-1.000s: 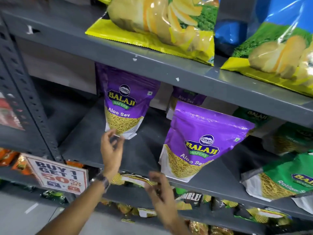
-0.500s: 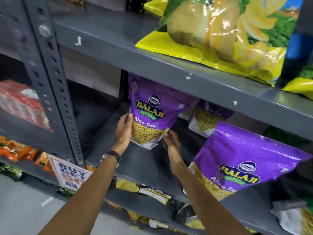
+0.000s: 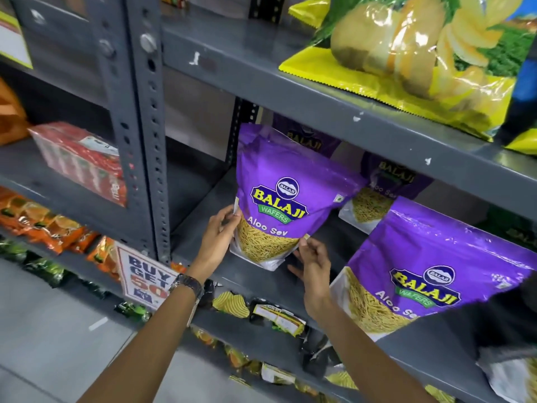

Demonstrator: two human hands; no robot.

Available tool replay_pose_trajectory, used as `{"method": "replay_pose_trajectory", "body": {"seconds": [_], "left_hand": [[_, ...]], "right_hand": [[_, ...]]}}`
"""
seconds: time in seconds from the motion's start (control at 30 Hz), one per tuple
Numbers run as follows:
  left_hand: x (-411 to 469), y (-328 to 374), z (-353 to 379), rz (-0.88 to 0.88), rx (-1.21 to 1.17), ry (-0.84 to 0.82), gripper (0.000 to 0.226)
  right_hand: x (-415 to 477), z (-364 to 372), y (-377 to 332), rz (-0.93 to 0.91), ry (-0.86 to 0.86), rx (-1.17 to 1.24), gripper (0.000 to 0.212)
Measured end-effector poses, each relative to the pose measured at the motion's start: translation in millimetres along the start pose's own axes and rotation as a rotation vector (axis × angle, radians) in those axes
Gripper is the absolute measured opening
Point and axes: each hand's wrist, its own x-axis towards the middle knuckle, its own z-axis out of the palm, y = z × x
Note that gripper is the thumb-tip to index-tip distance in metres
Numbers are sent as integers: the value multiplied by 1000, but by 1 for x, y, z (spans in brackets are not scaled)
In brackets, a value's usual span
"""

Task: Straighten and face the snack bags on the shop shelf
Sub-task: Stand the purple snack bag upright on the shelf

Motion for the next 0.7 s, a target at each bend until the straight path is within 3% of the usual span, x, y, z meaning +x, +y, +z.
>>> {"method": "replay_pose_trajectory", "body": {"seconds": [0.2, 0.7], "left_hand": [[-25, 5, -9, -36, -49, 12, 35], [-38, 11, -5, -57, -75, 38, 28]], "right_hand": [[-21, -3, 0, -21, -9, -37, 6], [-39, 2, 2, -34, 27, -58, 7]]}}
